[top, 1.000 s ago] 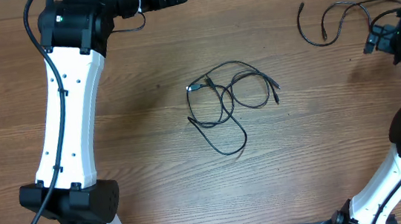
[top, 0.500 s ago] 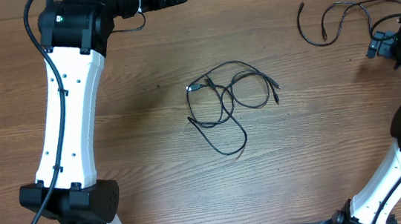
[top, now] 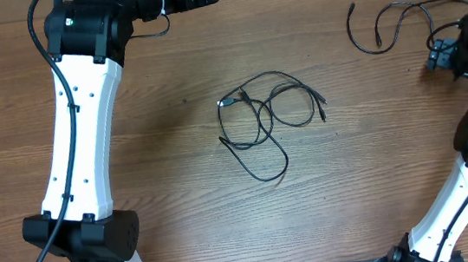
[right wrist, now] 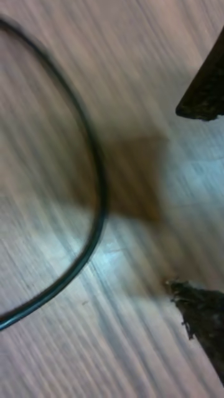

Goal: Untangle cables

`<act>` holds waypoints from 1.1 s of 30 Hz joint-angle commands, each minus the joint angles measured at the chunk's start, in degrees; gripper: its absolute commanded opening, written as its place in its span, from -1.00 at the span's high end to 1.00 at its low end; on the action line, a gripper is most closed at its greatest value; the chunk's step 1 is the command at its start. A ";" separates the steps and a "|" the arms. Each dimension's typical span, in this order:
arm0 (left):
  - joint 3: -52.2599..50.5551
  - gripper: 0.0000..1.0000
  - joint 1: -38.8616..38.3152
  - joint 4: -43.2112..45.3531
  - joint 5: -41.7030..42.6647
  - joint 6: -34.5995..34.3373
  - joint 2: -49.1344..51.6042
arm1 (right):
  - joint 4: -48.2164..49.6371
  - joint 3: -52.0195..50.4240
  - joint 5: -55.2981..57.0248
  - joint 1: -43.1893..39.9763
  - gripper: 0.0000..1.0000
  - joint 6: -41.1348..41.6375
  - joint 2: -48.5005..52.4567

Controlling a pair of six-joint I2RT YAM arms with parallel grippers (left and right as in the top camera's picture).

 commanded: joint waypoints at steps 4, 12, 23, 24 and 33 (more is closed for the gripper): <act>0.52 -0.99 0.09 0.04 -0.15 0.61 0.17 | 4.20 -0.52 -2.56 -0.17 -0.77 -0.17 2.58; 0.52 -0.99 0.09 0.04 -0.15 0.61 0.17 | 7.80 -0.52 -2.58 -0.87 -0.80 -0.20 5.92; 0.52 -1.00 0.09 0.04 -0.15 0.61 0.17 | 15.37 -0.52 -2.58 -1.16 -0.81 -0.20 9.05; 0.52 -1.00 0.09 0.04 -0.15 0.61 0.17 | 16.57 -0.52 -2.58 -1.20 -0.81 -0.20 9.38; 0.52 -0.99 0.07 0.04 -0.15 0.61 0.17 | 26.18 -0.52 -3.08 -1.92 -0.79 -0.20 10.51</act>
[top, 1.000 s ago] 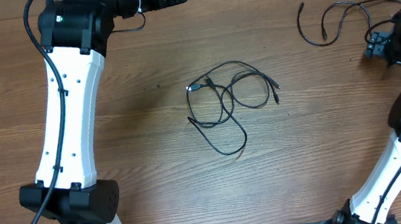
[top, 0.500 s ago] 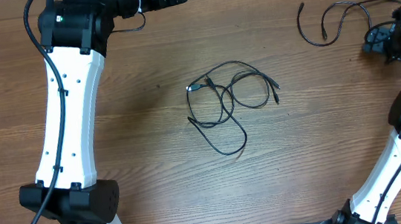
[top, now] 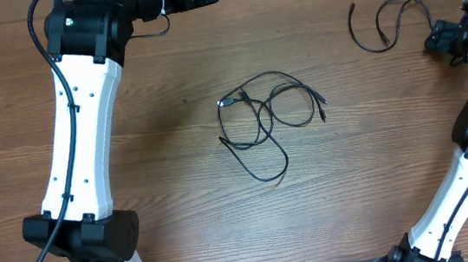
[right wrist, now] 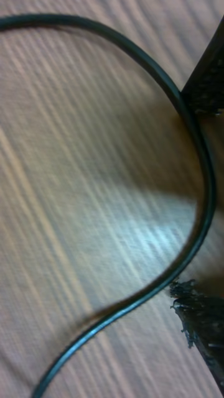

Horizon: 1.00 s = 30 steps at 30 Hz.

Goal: Untangle cables

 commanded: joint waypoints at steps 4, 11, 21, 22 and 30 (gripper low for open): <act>0.52 -0.99 0.09 0.04 -0.15 0.61 0.17 | 3.89 -0.81 -0.59 -1.40 -0.78 -0.24 4.37; 0.52 -0.99 0.24 0.04 -0.15 0.61 0.17 | 9.51 -0.79 -2.05 -1.75 -1.00 -0.24 5.25; 0.52 -0.99 0.24 0.04 -0.15 0.61 0.17 | 2.60 6.84 -2.45 -2.36 -1.00 -3.06 5.20; 0.52 -1.00 0.24 0.04 -0.15 0.61 0.17 | 0.31 8.11 -2.84 -2.34 -1.00 -4.50 5.20; 0.52 -0.99 0.24 0.04 -0.15 0.61 0.17 | -16.68 14.23 -4.28 -2.08 -1.00 -7.72 0.24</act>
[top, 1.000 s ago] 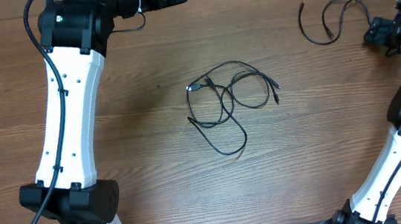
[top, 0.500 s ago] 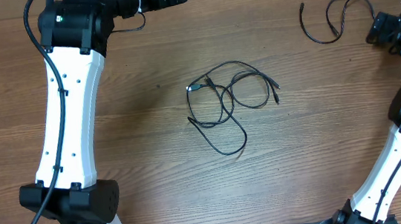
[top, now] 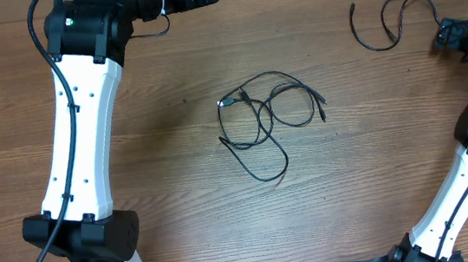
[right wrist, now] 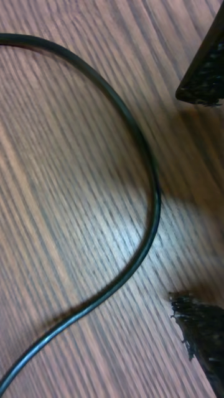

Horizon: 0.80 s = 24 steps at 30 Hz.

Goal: Untangle cables

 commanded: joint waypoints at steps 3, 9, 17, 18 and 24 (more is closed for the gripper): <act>0.52 -1.00 0.24 0.04 -0.15 0.61 0.17 | -6.08 2.21 -4.11 -0.04 -1.00 -1.75 -7.26; 0.52 -1.00 0.24 0.04 -0.15 0.61 0.17 | -11.82 2.21 -15.87 1.62 -0.99 -1.79 -16.26; 0.52 -0.99 0.24 0.02 -0.15 0.61 0.17 | -21.35 2.21 -24.22 10.36 -0.99 -8.92 -24.20; 0.52 -0.99 0.24 0.04 -0.15 0.61 0.17 | -22.86 2.21 -24.20 11.96 -0.99 -10.16 -24.63; 0.52 -0.99 0.24 0.04 -0.15 0.61 0.17 | -32.26 2.21 -24.17 21.94 -1.00 -18.69 -25.16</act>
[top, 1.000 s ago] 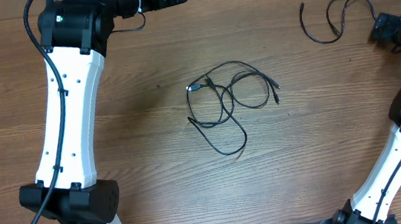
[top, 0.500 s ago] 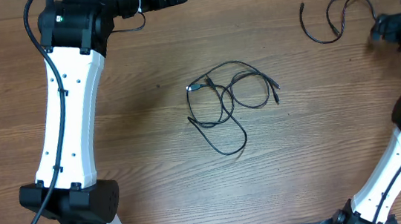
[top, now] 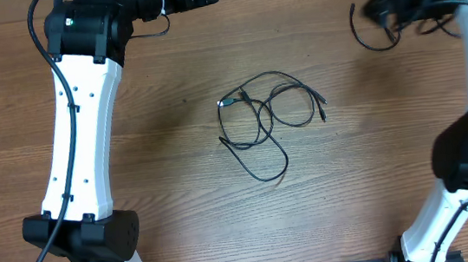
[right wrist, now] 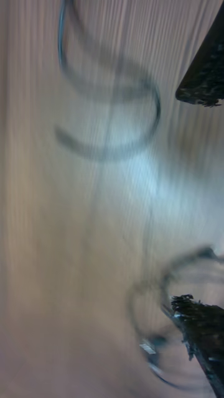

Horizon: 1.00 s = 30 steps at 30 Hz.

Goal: Untangle cables
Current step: 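Swing the right gripper left toward the cable pile at center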

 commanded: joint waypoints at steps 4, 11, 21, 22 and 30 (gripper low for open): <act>0.52 -0.99 0.24 0.04 -0.15 0.61 0.17 | -7.82 0.33 -1.29 8.55 -1.00 -10.75 -0.48; 0.52 -1.00 0.24 0.04 -0.15 0.61 0.17 | -20.68 0.33 -1.36 15.58 -1.00 -15.87 -0.48; 0.52 -0.99 0.24 0.04 -0.15 0.61 0.17 | -29.49 -0.28 -1.99 25.16 -0.99 -20.28 -0.48; 0.52 -1.00 0.24 0.04 -0.15 0.61 0.17 | -29.81 -0.59 -1.99 25.97 -1.00 -20.26 -0.48; 0.52 -1.00 0.24 0.04 -0.15 0.61 0.17 | -29.94 -9.01 -1.79 30.71 -0.99 -20.24 -0.48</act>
